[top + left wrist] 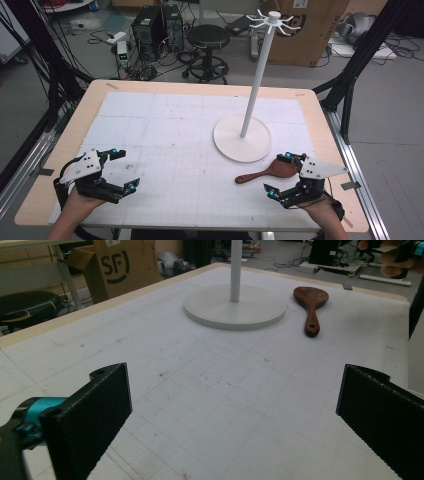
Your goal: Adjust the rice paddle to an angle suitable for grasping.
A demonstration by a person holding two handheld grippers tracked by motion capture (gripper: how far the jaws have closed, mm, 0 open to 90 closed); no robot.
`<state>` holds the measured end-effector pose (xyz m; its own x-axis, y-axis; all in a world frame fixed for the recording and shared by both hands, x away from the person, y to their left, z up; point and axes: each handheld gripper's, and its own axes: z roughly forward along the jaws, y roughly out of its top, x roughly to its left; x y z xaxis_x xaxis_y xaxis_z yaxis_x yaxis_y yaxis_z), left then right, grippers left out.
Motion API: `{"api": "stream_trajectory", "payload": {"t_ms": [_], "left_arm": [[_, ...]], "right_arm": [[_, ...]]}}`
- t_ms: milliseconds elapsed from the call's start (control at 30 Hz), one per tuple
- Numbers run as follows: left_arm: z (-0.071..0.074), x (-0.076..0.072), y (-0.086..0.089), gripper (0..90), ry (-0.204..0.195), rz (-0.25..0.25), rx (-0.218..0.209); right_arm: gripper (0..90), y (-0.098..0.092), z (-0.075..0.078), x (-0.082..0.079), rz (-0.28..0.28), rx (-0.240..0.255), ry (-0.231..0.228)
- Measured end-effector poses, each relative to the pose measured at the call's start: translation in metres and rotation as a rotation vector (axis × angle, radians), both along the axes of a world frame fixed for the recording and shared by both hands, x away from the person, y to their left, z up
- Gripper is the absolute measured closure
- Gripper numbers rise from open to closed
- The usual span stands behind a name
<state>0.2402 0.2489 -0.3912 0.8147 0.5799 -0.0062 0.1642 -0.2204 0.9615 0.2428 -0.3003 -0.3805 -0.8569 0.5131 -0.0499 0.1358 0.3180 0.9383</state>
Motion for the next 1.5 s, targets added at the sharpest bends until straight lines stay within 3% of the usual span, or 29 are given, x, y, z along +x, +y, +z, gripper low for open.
{"api": "stream_trajectory", "payload": {"t_ms": [700,967,1133,1233,1500], "left_arm": [[-0.002,0.000,-0.001,1.9,0.013,-0.018,0.013],[-0.003,0.001,-0.001,1.9,0.013,-0.021,0.019],[-0.003,0.000,-0.002,1.9,0.015,-0.021,0.019],[-0.003,0.000,-0.002,1.9,0.016,-0.028,0.027],[-0.004,-0.001,-0.002,1.9,0.010,-0.024,0.035]], "right_arm": [[0.7,-0.008,0.003,0.012,0.047,-0.079,0.032],[0.8,-0.013,0.007,0.022,0.069,-0.157,0.058],[6.3,-0.017,0.007,0.029,0.099,-0.211,0.079],[14.5,-0.020,0.007,0.035,0.098,-0.240,0.093],[23.9,-0.027,0.006,0.051,0.070,-0.353,0.131]]}}
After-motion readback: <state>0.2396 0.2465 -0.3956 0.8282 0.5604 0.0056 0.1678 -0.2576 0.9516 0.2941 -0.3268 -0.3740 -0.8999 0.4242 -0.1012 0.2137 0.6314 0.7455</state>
